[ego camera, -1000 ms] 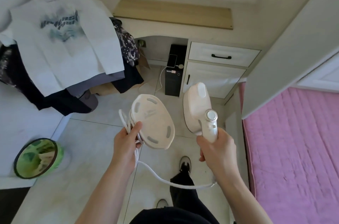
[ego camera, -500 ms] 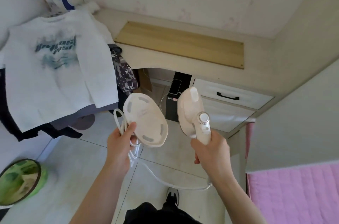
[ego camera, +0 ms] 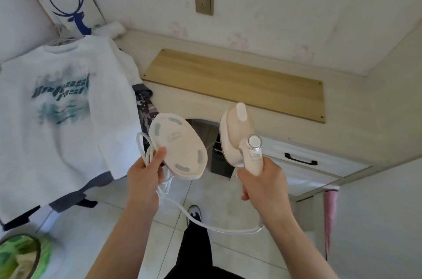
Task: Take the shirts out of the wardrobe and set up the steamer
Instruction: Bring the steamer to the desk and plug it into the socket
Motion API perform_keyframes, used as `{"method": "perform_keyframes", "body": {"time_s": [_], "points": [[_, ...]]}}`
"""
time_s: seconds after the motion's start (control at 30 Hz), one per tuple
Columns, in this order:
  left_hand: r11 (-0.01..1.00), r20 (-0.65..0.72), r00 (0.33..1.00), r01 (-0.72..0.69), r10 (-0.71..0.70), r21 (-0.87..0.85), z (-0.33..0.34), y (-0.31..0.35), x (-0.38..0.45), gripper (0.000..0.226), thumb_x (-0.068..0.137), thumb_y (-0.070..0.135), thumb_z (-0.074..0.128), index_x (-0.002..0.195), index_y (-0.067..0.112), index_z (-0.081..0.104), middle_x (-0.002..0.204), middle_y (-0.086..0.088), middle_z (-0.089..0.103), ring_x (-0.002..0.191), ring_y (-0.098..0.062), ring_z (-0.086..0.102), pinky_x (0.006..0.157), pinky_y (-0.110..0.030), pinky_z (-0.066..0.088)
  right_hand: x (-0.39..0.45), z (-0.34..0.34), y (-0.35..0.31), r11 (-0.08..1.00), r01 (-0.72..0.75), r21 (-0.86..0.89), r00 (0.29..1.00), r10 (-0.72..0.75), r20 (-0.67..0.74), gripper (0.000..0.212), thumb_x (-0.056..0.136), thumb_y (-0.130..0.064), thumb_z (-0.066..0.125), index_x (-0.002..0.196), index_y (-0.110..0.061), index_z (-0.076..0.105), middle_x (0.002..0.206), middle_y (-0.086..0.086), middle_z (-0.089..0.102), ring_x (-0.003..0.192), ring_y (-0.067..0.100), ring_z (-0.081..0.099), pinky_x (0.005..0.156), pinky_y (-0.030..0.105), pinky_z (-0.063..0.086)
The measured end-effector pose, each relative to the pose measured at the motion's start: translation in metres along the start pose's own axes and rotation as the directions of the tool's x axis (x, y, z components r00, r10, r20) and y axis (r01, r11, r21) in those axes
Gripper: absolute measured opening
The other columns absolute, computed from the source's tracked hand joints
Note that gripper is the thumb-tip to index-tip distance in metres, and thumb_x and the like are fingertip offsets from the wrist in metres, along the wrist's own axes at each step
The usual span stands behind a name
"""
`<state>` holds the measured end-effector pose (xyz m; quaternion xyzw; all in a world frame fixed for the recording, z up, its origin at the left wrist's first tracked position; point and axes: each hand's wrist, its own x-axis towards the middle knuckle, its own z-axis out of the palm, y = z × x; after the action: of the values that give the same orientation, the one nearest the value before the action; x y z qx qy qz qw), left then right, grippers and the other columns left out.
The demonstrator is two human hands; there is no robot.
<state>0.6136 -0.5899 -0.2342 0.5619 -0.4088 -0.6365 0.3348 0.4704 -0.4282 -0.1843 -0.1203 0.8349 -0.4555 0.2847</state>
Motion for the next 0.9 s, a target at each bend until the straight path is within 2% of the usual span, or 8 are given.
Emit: {"method": "perform_keyframes", "body": {"time_s": [0.13, 0.33, 0.47, 0.6, 0.7, 0.83, 0.9], "points": [[0.998, -0.025, 0.997, -0.067, 0.067, 0.013, 0.020, 0.041, 0.047, 0.028, 0.083, 0.023, 0.074, 0.066, 0.014, 0.053, 0.049, 0.002, 0.040, 0.044, -0.011, 0.033, 0.043, -0.018, 0.034, 0.047, 0.021, -0.035, 0.999, -0.007, 0.032, 1.000, 0.008, -0.013, 0.007, 0.076, -0.012, 0.061, 0.081, -0.014, 0.056, 0.071, 0.008, 0.064, 0.041, 0.009, 0.055, 0.040, 0.018, 0.043], [0.985, -0.039, 0.985, -0.169, 0.171, 0.040, 0.048, 0.102, 0.127, 0.031, 0.081, 0.022, 0.076, 0.064, 0.013, 0.051, 0.056, -0.007, 0.040, 0.047, -0.016, 0.032, 0.047, -0.026, 0.033, 0.109, 0.053, -0.085, 0.993, 0.006, 0.118, 0.999, 0.000, -0.043, 0.008, 0.077, -0.010, 0.063, 0.079, -0.009, 0.055, 0.068, 0.012, 0.060, 0.045, 0.014, 0.052, 0.040, 0.017, 0.043], [0.975, -0.035, 0.976, -0.215, 0.217, 0.056, 0.071, 0.130, 0.170, 0.026, 0.081, 0.020, 0.075, 0.064, 0.016, 0.057, 0.052, 0.001, 0.046, 0.043, -0.010, 0.038, 0.045, -0.023, 0.036, 0.143, 0.067, -0.107, 0.990, -0.029, 0.141, 0.998, 0.036, -0.044, 0.007, 0.077, -0.009, 0.063, 0.080, -0.009, 0.057, 0.063, 0.011, 0.059, 0.040, 0.014, 0.051, 0.039, 0.021, 0.043], [0.974, -0.041, 0.977, -0.205, 0.209, 0.097, 0.097, 0.145, 0.212, 0.022, 0.081, 0.024, 0.076, 0.066, 0.017, 0.061, 0.053, 0.001, 0.050, 0.043, -0.010, 0.040, 0.048, -0.025, 0.040, 0.181, 0.077, -0.123, 0.986, -0.058, 0.155, 0.997, 0.066, -0.045, 0.007, 0.077, -0.008, 0.062, 0.083, -0.008, 0.058, 0.062, 0.010, 0.060, 0.038, 0.012, 0.052, 0.039, 0.026, 0.048], [0.970, -0.053, 0.977, -0.198, 0.207, 0.141, 0.118, 0.149, 0.241, 0.021, 0.081, 0.025, 0.076, 0.069, 0.016, 0.062, 0.057, -0.002, 0.050, 0.046, -0.013, 0.042, 0.051, -0.027, 0.043, 0.212, 0.080, -0.133, 0.991, -0.043, 0.123, 0.997, 0.050, -0.056, 0.008, 0.075, -0.009, 0.062, 0.082, -0.008, 0.059, 0.061, 0.010, 0.061, 0.039, 0.013, 0.054, 0.045, 0.034, 0.052], [0.972, -0.071, 0.982, -0.164, 0.178, 0.169, 0.149, 0.150, 0.273, 0.019, 0.082, 0.026, 0.075, 0.073, 0.015, 0.062, 0.058, -0.001, 0.050, 0.048, -0.013, 0.043, 0.054, -0.029, 0.043, 0.254, 0.080, -0.146, 0.991, -0.028, 0.132, 0.999, 0.033, -0.031, 0.007, 0.076, -0.007, 0.061, 0.081, -0.010, 0.059, 0.063, 0.009, 0.060, 0.040, 0.012, 0.053, 0.043, 0.027, 0.051], [0.968, -0.080, 0.982, -0.152, 0.171, 0.198, 0.164, 0.148, 0.288, 0.018, 0.083, 0.026, 0.073, 0.079, 0.012, 0.063, 0.060, 0.000, 0.052, 0.050, -0.012, 0.046, 0.052, -0.025, 0.042, 0.275, 0.079, -0.152, 0.991, -0.025, 0.130, 1.000, 0.027, -0.012, 0.008, 0.076, -0.006, 0.060, 0.083, -0.011, 0.059, 0.066, 0.009, 0.061, 0.043, 0.013, 0.054, 0.042, 0.024, 0.050]]}}
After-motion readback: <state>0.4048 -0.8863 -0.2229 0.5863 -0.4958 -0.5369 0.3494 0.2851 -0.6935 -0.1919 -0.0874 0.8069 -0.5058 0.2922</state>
